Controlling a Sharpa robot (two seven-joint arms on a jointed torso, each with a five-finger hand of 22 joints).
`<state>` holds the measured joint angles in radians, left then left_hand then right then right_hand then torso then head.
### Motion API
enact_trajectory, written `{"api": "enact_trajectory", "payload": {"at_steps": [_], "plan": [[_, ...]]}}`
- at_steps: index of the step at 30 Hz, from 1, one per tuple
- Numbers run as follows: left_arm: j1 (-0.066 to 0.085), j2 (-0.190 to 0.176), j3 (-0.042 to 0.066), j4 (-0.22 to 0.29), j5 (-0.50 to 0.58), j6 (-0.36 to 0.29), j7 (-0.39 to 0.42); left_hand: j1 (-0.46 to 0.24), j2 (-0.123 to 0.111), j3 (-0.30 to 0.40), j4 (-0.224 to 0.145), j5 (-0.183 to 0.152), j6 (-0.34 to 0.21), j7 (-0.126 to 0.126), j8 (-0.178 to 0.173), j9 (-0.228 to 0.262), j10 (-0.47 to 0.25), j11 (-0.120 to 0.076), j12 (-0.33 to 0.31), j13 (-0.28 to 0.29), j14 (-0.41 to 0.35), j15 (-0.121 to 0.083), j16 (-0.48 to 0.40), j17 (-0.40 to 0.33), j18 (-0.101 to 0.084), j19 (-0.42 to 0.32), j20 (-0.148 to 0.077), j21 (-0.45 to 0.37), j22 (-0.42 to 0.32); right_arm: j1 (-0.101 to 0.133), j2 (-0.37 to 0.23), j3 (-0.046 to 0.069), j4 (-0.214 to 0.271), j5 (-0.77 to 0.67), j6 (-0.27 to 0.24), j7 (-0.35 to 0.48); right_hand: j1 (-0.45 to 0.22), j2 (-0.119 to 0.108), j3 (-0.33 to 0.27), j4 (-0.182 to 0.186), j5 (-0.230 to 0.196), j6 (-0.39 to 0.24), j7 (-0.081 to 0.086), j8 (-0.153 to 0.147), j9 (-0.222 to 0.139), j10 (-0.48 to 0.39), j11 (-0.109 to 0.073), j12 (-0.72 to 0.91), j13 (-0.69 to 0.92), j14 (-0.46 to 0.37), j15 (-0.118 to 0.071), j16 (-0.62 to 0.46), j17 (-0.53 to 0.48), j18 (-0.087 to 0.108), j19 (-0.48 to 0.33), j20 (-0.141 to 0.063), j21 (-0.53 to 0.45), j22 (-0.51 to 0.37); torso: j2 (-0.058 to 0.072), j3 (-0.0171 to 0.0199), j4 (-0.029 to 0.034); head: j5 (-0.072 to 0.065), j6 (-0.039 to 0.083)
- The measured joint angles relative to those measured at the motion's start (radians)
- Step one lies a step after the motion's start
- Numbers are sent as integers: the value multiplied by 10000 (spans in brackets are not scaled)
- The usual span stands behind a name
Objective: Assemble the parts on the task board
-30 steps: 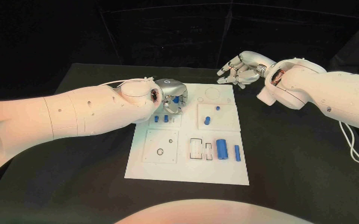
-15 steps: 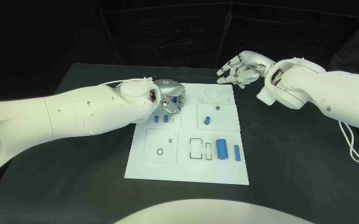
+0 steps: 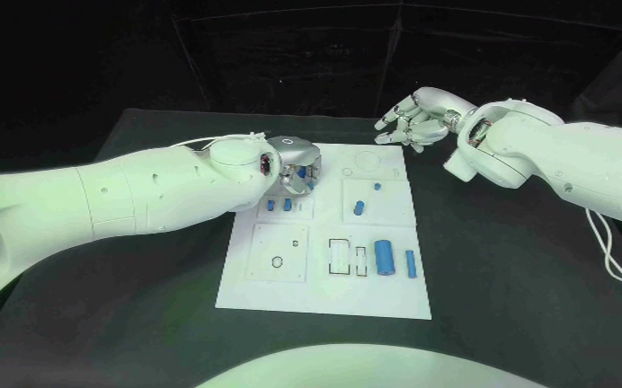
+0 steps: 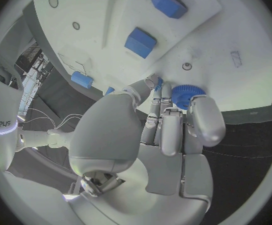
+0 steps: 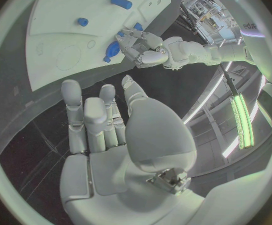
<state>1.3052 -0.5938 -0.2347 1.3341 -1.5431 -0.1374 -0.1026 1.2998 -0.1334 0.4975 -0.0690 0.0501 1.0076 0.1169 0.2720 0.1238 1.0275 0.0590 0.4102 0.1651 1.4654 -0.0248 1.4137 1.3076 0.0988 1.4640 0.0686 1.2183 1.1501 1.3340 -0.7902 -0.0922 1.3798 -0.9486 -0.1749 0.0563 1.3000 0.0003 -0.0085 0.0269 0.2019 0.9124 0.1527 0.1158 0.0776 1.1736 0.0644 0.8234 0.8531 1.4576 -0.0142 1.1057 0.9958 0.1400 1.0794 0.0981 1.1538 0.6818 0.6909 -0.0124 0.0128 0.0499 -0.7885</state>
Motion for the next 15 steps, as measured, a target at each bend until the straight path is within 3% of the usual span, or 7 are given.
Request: {"api": "enact_trajectory", "payload": {"at_steps": [5,15], "plan": [[-19,-2,-7,19,-3,-37,24,212,207,246,-141,-2,344,-27,-14,2,505,-90,-81,-36,0,0,113,0,2,0,0,98,144,0,8,0,-5,0,0,2,0,0,0,0,0,0,0,0,0,0,0,0,0,0,0,0,0,0,0,0,0,0,-3,-2,1,7,-5],[-36,-319,21,250,21,-386,69,284,261,341,-237,-7,414,-28,-95,18,659,-77,-312,-120,0,-1,113,-1,3,0,0,134,200,0,29,0,-33,0,0,5,0,0,0,0,0,0,0,0,0,0,0,0,0,0,0,0,0,0,0,0,0,0,-13,-9,12,7,52]]}}
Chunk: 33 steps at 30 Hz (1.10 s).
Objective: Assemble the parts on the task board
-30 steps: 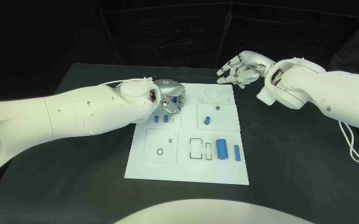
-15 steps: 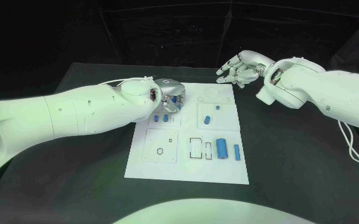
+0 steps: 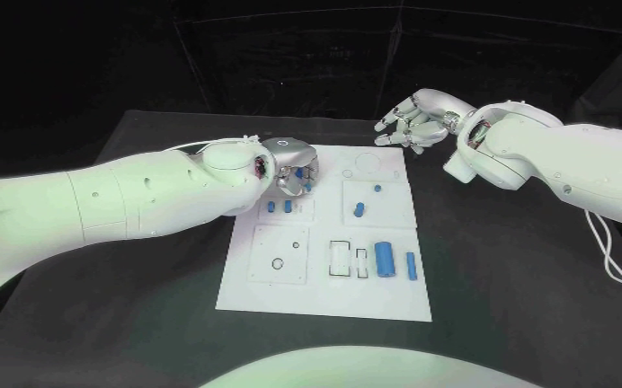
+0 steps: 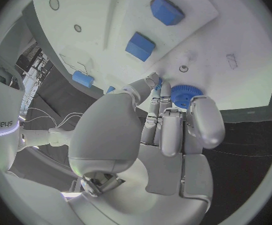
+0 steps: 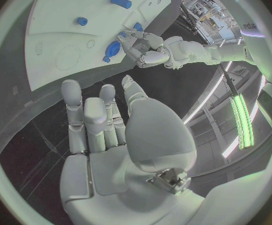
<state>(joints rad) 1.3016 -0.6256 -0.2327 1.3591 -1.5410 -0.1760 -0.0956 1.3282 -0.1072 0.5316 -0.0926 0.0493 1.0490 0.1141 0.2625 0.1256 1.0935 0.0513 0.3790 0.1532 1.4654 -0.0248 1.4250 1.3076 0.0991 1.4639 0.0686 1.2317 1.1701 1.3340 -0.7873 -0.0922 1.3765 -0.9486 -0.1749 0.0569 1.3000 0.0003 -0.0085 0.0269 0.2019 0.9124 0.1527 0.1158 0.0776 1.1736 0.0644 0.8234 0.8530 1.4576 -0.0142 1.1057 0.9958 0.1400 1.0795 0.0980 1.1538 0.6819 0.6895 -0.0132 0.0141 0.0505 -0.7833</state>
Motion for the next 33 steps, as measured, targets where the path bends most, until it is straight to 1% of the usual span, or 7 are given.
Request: {"api": "enact_trajectory", "payload": {"at_steps": [4,10,13,16,22,26,33], "plan": [[0,-127,71,140,16,-150,18,-28,28,16,-16,0,0,0,-24,0,3,3,-80,-25,0,0,0,0,0,0,0,0,28,0,10,0,-13,0,0,1,0,0,0,0,0,0,0,0,0,0,0,0,0,0,0,0,0,0,0,0,0,-3,-2,0,0,6,32],[8,-417,319,429,81,-327,37,-28,28,26,-27,0,0,0,-74,-20,39,40,-151,-57,0,0,0,-1,1,0,0,0,30,-2,15,0,-32,0,0,4,0,0,0,0,0,0,0,0,0,0,0,0,-1,0,0,0,0,-1,0,0,0,-9,-2,4,0,20,69],[14,-673,419,648,148,-357,40,-65,-8,26,-27,0,34,34,-138,-21,39,40,-194,-74,0,0,0,-1,1,0,0,0,29,-2,16,0,-38,0,0,5,0,0,0,0,-1,0,0,0,0,0,0,0,0,0,0,0,0,0,0,0,0,-9,-2,8,-1,34,78],[21,-944,455,791,228,-359,41,-109,-49,26,-27,1,35,35,-138,-28,39,40,-246,-87,0,0,0,-1,2,0,0,0,29,-2,14,0,-42,0,0,7,0,0,0,0,-1,0,0,0,0,0,0,0,0,0,0,0,0,-1,0,0,0,-9,-2,11,0,36,79],[49,-1423,481,893,396,-311,29,-155,-87,26,-27,1,38,38,-185,-33,75,4,-268,-106,0,0,0,-1,2,0,0,40,61,-2,4,0,-55,0,0,8,0,0,0,0,-2,0,0,0,0,0,0,0,-1,0,0,0,0,0,0,0,0,-9,1,11,7,36,85],[50,-1544,481,890,511,-254,22,-155,-87,26,-27,1,38,38,-185,-33,111,40,-323,-118,0,0,0,-1,2,0,0,67,107,-2,3,0,-55,0,0,8,0,0,0,0,-7,0,0,0,0,0,0,0,0,0,0,0,0,0,0,0,0,-8,4,11,7,36,86],[50,-1548,475,871,650,-132,22,-206,-137,26,-26,4,38,39,-253,-45,111,41,-384,-136,-1,0,0,-1,3,0,0,89,128,-2,-1,-1,-56,-1,0,8,0,0,0,0,-7,0,0,0,0,0,0,0,-1,0,0,0,0,0,0,0,0,-8,15,1,0,64,80]]}}
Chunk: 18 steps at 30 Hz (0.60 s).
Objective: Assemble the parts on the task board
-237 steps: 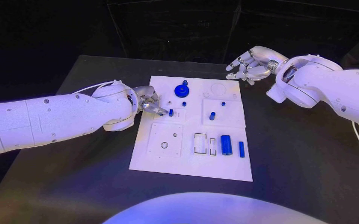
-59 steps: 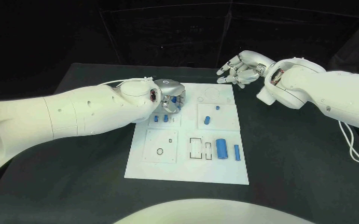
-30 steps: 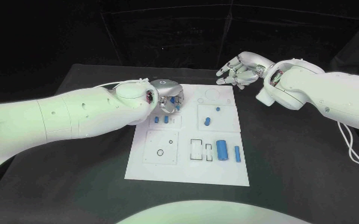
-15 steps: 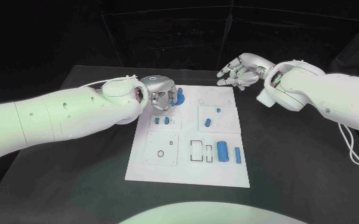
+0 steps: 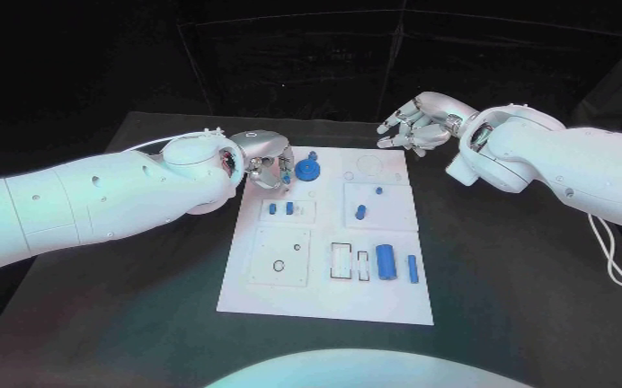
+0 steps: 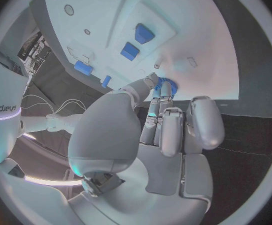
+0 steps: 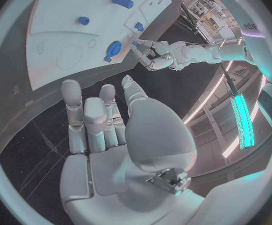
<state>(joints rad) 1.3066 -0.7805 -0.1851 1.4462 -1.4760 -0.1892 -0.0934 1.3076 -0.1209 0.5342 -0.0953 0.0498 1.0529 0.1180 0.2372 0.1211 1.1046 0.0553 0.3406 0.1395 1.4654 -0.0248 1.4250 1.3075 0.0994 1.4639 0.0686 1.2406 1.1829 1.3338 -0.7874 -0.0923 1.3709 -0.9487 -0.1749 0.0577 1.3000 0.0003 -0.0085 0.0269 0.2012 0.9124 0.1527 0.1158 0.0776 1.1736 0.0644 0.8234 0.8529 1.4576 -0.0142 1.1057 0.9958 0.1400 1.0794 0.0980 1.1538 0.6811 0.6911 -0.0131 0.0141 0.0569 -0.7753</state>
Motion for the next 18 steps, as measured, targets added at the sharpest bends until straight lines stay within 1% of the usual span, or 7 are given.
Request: {"api": "enact_trajectory", "payload": {"at_steps": [7,10,18], "plan": [[-9,-5,-8,-72,76,144,-1,0,0,-28,28,1,0,-1,0,-1,-1,0,0,-8,0,0,0,0,0,0,0,-2,-1,0,-1,0,-1,-1,0,0,0,0,0,0,0,0,0,0,0,0,0,0,0,0,0,0,0,0,0,0,0,-2,-1,5,-4,33,-15],[-16,27,-10,-141,93,190,-2,-40,-40,-28,28,1,-1,-1,0,-1,-1,0,0,-8,0,0,0,0,0,0,0,-2,-1,0,2,0,-2,-13,0,0,0,0,0,0,0,0,0,0,0,0,0,0,0,0,0,0,0,0,0,0,0,-14,-6,5,-4,58,-3],[-55,134,-21,-256,120,314,-2,-40,-40,-28,28,1,-2,-2,0,-1,-1,0,-39,-7,0,0,0,0,1,0,0,-3,-2,-1,13,0,-5,-51,0,0,0,0,0,0,0,0,0,0,0,0,0,0,0,0,0,0,0,-1,0,0,0,-14,-6,6,-11,60,-5]]}}
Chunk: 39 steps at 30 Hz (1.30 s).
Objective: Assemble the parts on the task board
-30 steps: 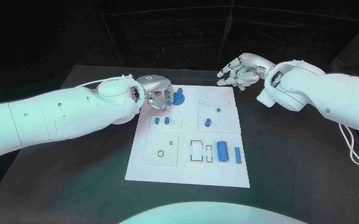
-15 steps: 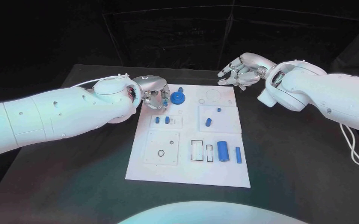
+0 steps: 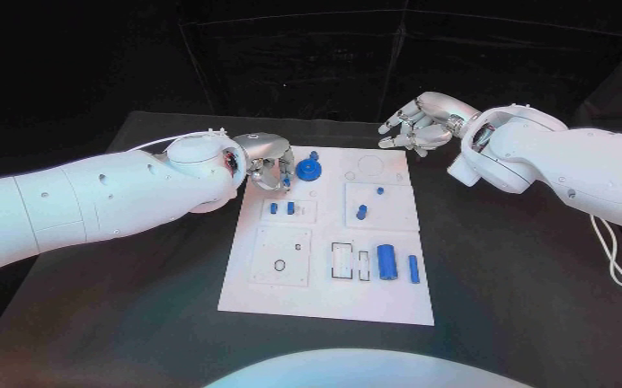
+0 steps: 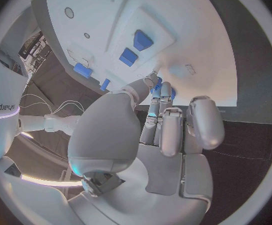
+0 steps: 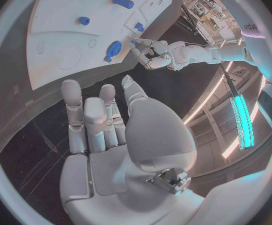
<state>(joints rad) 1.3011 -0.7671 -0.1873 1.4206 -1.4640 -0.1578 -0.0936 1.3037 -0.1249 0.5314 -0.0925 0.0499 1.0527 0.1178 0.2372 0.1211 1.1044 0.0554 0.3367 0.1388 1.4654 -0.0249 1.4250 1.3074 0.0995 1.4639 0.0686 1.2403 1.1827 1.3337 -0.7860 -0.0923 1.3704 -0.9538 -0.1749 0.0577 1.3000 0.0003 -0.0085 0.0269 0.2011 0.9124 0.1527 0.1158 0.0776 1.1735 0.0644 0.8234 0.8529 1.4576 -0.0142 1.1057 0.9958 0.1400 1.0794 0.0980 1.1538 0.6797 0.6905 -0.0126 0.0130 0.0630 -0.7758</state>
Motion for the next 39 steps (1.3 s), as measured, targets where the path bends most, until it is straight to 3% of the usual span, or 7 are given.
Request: {"api": "enact_trajectory", "payload": {"at_steps": [30,39], "plan": [[-31,23,-13,23,29,444,4,0,0,0,0,0,-3,-2,-1,0,71,-1,-41,-19,0,0,0,0,2,0,0,-2,7,-1,36,0,-26,-42,3,2,0,0,0,0,0,0,0,0,0,0,0,0,0,0,0,0,0,0,0,0,0,2,3,-1,4,29,-43],[-42,52,-23,-15,33,474,5,-85,-85,-57,-2,1,-28,23,-184,-61,69,1,-229,-94,0,0,0,0,2,0,0,-2,18,-1,51,0,-27,-48,4,3,0,0,0,0,0,0,0,0,0,0,0,0,0,0,0,0,0,0,0,0,0,2,6,-1,2,25,-57]]}}
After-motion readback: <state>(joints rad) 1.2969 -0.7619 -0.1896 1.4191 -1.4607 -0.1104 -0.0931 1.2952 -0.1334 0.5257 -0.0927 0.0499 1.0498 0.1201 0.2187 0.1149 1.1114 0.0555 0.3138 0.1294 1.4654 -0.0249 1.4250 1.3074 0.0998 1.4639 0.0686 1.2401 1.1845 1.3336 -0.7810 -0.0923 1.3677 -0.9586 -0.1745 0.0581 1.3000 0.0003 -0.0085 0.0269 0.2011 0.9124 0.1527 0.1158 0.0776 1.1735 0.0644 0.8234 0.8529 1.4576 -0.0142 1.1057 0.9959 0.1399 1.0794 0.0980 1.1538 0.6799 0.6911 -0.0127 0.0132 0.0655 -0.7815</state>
